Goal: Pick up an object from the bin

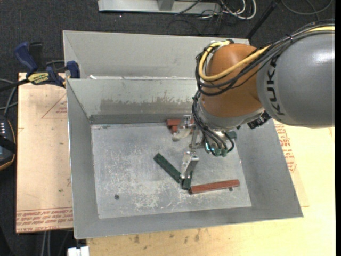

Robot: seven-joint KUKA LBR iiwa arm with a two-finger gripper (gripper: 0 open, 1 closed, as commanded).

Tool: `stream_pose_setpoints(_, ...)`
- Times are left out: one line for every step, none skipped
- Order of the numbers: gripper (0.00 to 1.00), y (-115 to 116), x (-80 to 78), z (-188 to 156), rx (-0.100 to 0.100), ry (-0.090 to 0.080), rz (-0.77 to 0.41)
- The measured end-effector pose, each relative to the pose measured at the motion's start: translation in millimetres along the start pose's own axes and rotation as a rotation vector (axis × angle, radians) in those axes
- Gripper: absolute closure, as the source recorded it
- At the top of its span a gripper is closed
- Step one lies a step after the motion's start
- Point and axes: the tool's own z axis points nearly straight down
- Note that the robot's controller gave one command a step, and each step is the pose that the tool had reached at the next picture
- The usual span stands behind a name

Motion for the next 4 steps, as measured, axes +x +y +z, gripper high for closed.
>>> stream_pose_setpoints(0.00,0,-1.7,-4,0.000,-0.007,0.001)
stream_pose_setpoints(1.00,-31,31.2,114,-0.003,-0.025,0.037)
stream_pose_setpoints(1.00,-31,31.2,114,-0.003,-0.025,0.037)
stream_pose_setpoints(0.00,-10,47.0,62,0.000,-0.011,-0.245)
